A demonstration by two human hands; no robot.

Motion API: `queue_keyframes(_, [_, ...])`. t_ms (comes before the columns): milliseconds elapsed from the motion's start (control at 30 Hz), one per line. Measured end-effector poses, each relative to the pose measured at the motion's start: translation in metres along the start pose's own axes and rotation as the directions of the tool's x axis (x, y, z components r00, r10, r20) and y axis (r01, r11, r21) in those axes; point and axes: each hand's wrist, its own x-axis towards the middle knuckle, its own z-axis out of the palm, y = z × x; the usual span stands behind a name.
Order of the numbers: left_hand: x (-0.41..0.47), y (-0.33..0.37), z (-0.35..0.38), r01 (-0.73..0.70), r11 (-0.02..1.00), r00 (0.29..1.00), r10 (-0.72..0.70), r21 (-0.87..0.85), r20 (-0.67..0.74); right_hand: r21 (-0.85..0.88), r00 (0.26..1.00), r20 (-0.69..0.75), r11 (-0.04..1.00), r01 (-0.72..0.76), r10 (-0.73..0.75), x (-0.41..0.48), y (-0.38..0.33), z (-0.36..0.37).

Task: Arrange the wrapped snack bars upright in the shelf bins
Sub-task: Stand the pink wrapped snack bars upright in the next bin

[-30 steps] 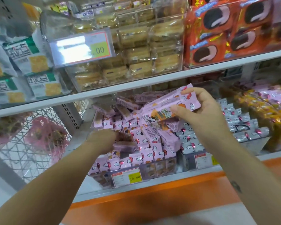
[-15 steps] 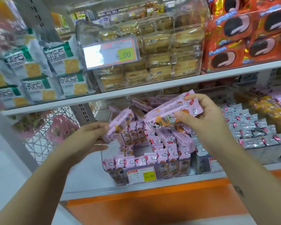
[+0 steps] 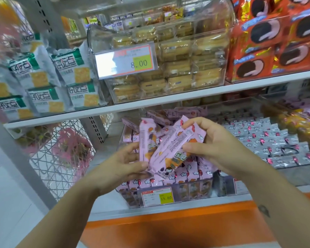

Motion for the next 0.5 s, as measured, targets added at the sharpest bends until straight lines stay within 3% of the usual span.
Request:
queue_keyframes(167, [0.004, 0.006, -0.001, -0.041, 0.960, 0.999, 0.034, 0.276, 0.029, -0.290, 0.998, 0.060, 0.957, -0.009, 0.027, 0.001, -0.012, 0.007])
queue_keyframes(300, [0.010, 0.020, -0.006, -0.108, 0.911, 0.991, 0.129, 0.397, -0.026, -0.398, 0.997, 0.073, 0.916, 0.038, -0.010, 0.015, -0.022, 0.013])
queue_keyframes(400, [0.023, 0.027, -0.012, -0.133, 0.883, 0.978, 0.190, 0.450, -0.083, -0.523, 0.996, 0.084, 0.850, 0.054, -0.012, 0.035, -0.023, 0.019])
queue_keyframes(500, [0.038, 0.020, -0.016, -0.047, 0.923, 0.988, 0.101, 0.383, -0.120, -0.666, 0.992, 0.126, 0.742, 0.076, 0.011, 0.050, -0.013, 0.027])
